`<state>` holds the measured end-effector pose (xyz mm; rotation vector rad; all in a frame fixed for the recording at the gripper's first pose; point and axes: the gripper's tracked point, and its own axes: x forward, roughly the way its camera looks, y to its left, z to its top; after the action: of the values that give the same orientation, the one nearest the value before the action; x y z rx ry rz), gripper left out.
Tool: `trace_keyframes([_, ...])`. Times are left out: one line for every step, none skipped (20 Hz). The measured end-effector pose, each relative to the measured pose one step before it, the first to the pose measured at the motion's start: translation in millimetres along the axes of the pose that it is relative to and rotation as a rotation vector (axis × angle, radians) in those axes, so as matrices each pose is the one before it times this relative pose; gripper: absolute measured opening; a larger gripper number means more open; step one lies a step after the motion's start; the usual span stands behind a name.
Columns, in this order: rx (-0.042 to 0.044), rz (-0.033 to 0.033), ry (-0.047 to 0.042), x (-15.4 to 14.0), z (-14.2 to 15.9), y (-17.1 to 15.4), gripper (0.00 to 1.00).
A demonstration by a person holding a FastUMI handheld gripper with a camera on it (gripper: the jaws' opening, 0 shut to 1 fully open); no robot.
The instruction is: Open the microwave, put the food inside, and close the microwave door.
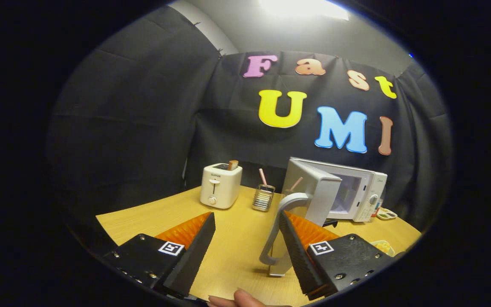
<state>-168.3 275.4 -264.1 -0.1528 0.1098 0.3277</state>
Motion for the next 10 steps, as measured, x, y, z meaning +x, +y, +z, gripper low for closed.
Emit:
trace_keyframes([0.00477, 0.04914, -0.00200, -7.51, 1.25, -4.94, 0.91])
trace_keyframes([0.01161, 0.05847, 0.00446, -6.35, 1.54, -4.35, 0.91])
trace_keyframes([0.01542, 0.05596, 0.00720, -7.88, 0.81, -5.49, 0.91])
trace_keyframes([0.01912, 0.04284, -0.00002, -8.17, 1.83, -10.66, 0.91])
trace_keyframes([0.01765, 0.02562, 0.00507, -11.50, 1.37, -16.87, 0.91])
trace_keyframes([0.01284, 0.00109, -0.00044, -10.79, 0.85, -21.33, 0.91])
trace_keyframes([0.00076, -0.01199, -0.00661, -11.43, -0.82, -23.55, 0.92])
trace_keyframes([-0.01750, -0.03284, -0.01275, -9.93, 0.44, -26.75, 0.91])
trace_keyframes([-0.02817, -0.03711, -0.01704, -8.19, -1.10, -27.41, 0.91])
trace_keyframes([-0.02134, -0.03131, -0.01918, -6.14, -3.19, -27.00, 0.91])
